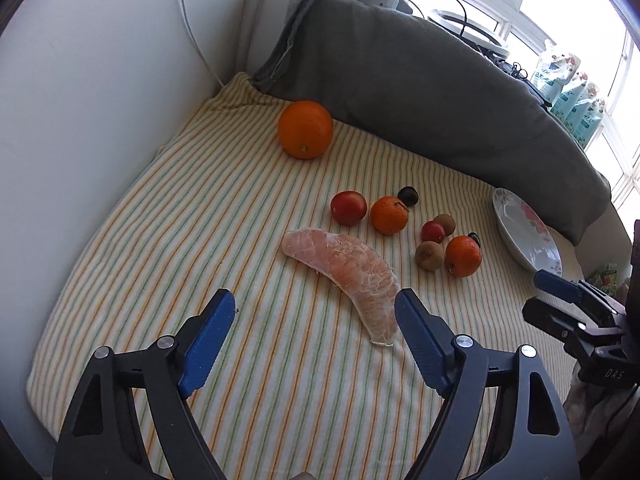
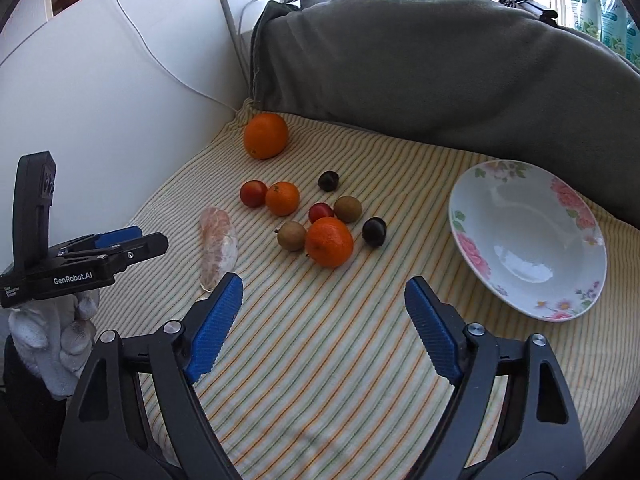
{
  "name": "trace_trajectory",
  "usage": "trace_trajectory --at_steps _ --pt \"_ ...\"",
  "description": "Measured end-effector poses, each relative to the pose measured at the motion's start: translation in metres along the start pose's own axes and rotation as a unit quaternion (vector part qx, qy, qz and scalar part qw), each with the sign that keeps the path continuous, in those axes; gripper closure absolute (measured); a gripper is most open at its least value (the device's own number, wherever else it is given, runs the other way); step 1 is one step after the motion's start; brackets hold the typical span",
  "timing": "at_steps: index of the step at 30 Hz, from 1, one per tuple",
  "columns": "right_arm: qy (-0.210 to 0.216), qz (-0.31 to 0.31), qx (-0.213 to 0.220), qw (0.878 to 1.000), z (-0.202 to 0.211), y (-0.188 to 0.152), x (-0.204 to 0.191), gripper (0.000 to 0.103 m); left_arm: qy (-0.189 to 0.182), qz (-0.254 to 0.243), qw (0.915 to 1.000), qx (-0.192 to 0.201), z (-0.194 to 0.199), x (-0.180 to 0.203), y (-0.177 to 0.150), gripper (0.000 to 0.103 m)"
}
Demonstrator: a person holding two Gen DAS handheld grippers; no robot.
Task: Organize fruits
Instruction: 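Move the right tool to the peeled grapefruit segment and close on it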
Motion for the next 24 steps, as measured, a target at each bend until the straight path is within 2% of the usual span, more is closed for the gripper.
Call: trace_trajectory --at_steps 5,13,18,24 --pt "0.04 0.033 -0.038 0.998 -0.031 0.0 -0.03 0.022 -0.027 0.023 0.9989 -0.031 -0.019 -0.011 0.011 0.027" --pt "0.07 0.07 -0.071 0.993 -0.069 0.005 -0.067 0.031 -0.037 0.05 0.9956 -0.07 -0.044 -0.012 0.026 0.029" --pt "0.074 0.073 -0.077 0.992 -0.077 0.006 -0.073 0.031 -0.038 0.074 0.992 -0.095 -0.059 -0.01 0.034 0.029" --pt "0.072 0.072 -0.082 0.991 -0.092 0.009 -0.078 0.041 -0.035 0.082 0.9907 -0.103 -0.068 -0.004 0.04 0.029"
Point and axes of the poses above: each gripper's, at about its wrist camera, not at the fingertips, and z roughly against the way its jaws point, x to its right, y to its top, the point moved 1 cm from there along -z, roughly the way its jaws point, and after that the axes turned 5 degrees about y, right-handed, at the moved point
